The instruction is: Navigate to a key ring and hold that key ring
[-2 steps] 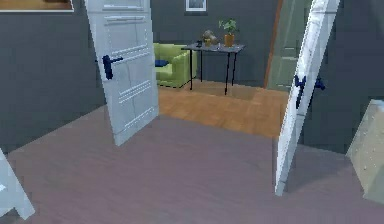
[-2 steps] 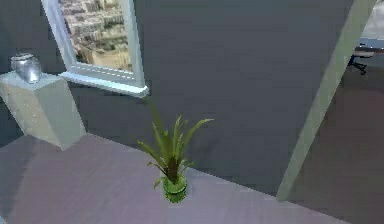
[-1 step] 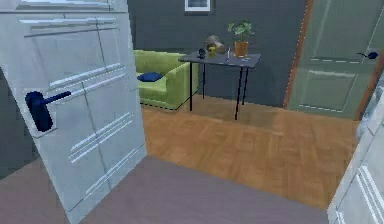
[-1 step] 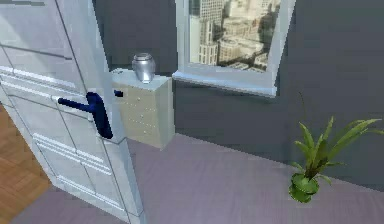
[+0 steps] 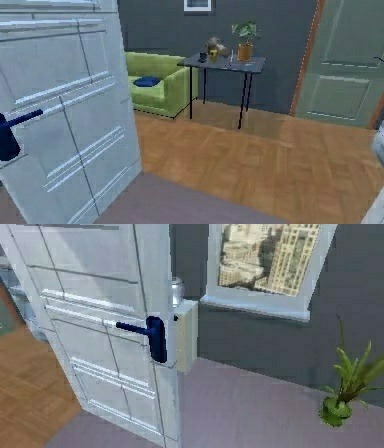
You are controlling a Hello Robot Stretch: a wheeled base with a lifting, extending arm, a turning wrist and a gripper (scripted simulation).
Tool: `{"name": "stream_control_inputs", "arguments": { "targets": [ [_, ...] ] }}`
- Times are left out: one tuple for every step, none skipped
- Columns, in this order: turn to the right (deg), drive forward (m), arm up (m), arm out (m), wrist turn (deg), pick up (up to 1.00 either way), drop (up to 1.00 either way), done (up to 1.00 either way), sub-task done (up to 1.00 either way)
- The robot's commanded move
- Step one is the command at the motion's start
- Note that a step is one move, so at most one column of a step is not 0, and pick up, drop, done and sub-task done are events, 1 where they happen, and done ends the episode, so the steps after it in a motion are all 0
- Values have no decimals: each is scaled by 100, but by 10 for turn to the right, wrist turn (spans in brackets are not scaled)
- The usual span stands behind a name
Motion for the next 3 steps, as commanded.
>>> {"name": "stream_control_inputs", "arguments": {
  "targets": [
    [270, 0, 0, 0, 0, 0, 0, 0, 0],
    [0, 100, 0, 0, 0, 0, 0, 0, 0],
    [0, 95, 0, 0, 0, 0, 0, 0, 0]
  ]
}}
